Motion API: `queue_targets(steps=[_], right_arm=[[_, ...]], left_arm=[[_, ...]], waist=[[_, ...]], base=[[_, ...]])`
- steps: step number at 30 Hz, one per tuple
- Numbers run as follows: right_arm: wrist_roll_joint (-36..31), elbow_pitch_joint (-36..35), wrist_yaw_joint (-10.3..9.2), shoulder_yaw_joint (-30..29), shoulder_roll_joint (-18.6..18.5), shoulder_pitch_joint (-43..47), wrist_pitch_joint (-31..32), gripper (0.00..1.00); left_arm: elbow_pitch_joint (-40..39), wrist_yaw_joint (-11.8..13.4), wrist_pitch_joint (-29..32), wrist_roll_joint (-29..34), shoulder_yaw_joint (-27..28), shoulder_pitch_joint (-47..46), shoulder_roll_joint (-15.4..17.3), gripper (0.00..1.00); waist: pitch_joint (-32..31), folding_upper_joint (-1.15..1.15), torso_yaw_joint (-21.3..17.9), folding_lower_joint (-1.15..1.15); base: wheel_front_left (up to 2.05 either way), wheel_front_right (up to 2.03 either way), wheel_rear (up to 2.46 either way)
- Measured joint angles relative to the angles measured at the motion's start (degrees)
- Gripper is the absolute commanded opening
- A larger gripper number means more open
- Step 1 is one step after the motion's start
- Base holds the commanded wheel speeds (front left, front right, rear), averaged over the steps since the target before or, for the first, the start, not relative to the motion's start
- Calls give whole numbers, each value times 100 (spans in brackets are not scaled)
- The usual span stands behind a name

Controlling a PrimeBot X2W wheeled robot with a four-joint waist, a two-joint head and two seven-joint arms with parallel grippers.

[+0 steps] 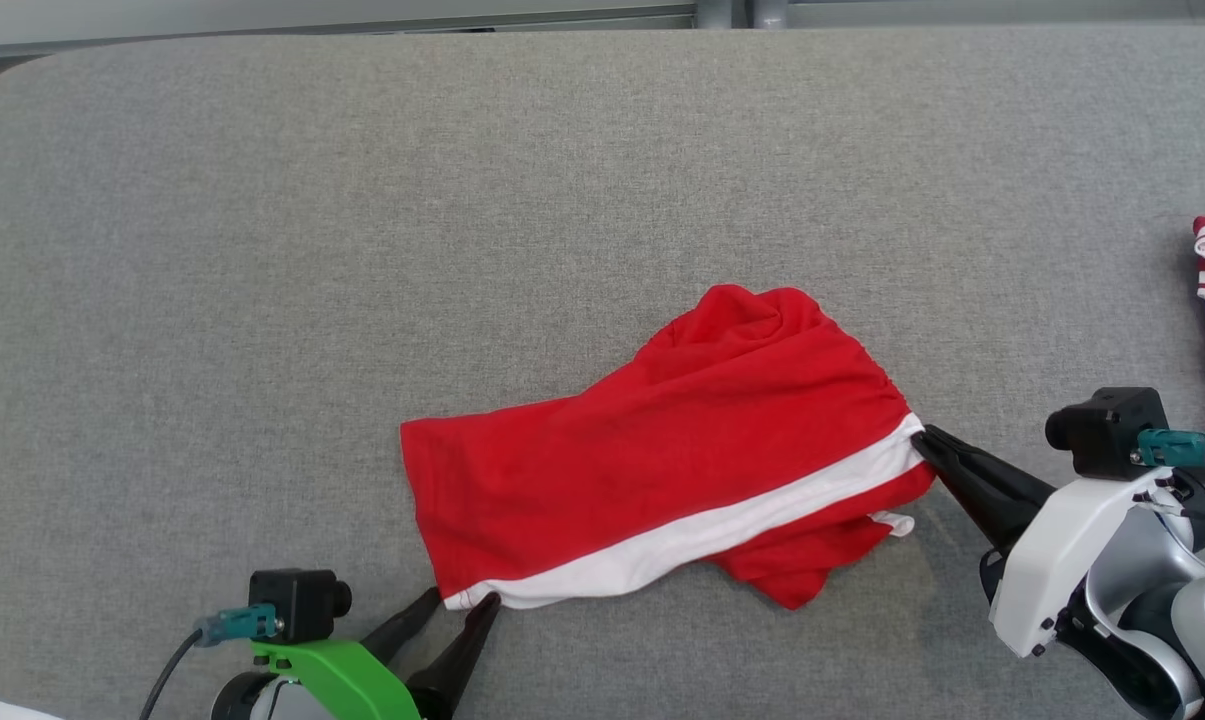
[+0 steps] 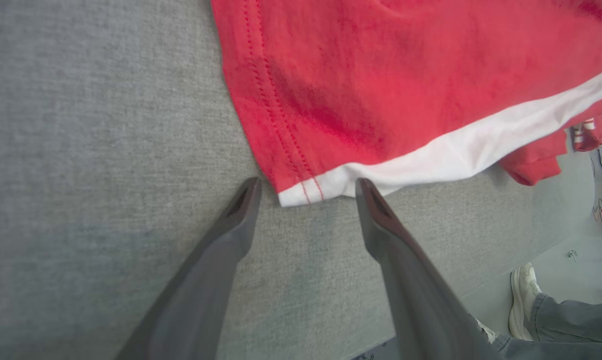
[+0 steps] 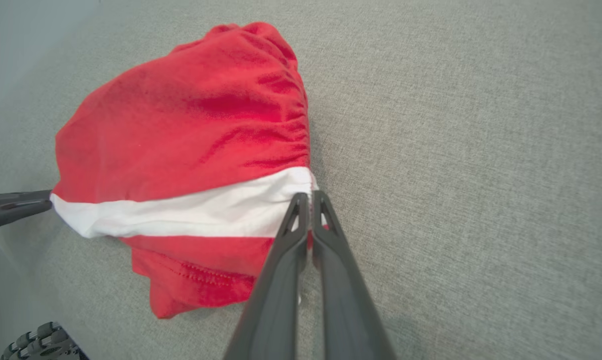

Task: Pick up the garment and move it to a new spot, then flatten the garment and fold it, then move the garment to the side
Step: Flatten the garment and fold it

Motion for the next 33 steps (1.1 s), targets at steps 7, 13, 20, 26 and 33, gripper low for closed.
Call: queue_targets(steps=[7,13,20,26,33], right_arm=[[-5,1,0,18,11,-16,41,0],[-5,3,0,3,4,-18,40,0],[175,-197,0,-321,100,-82,-75,0],[721,-831,1,-1047,133,-808,172,0],[624,-176,4,-1273,726,-3655,862,0]], left_arm=[[123,-35,-131,-149,-203,-222,-36,100],[294,-56,-216,-232,-376,-261,26,0],[86,-60,-274,-463,-416,-471,224,0],[-1600,-52,488,-1273,327,-1165,1090,0],[-1724,381,1800,-1924,1057,-3893,1739,0]], waist=[[30,0,11,0],[33,0,-39,0],[49,0,-70,0],[250,0,-38,0],[863,0,-11,0]], base=[[0,0,0],[0,0,0],[0,0,0],[0,0,0],[0,0,0]])
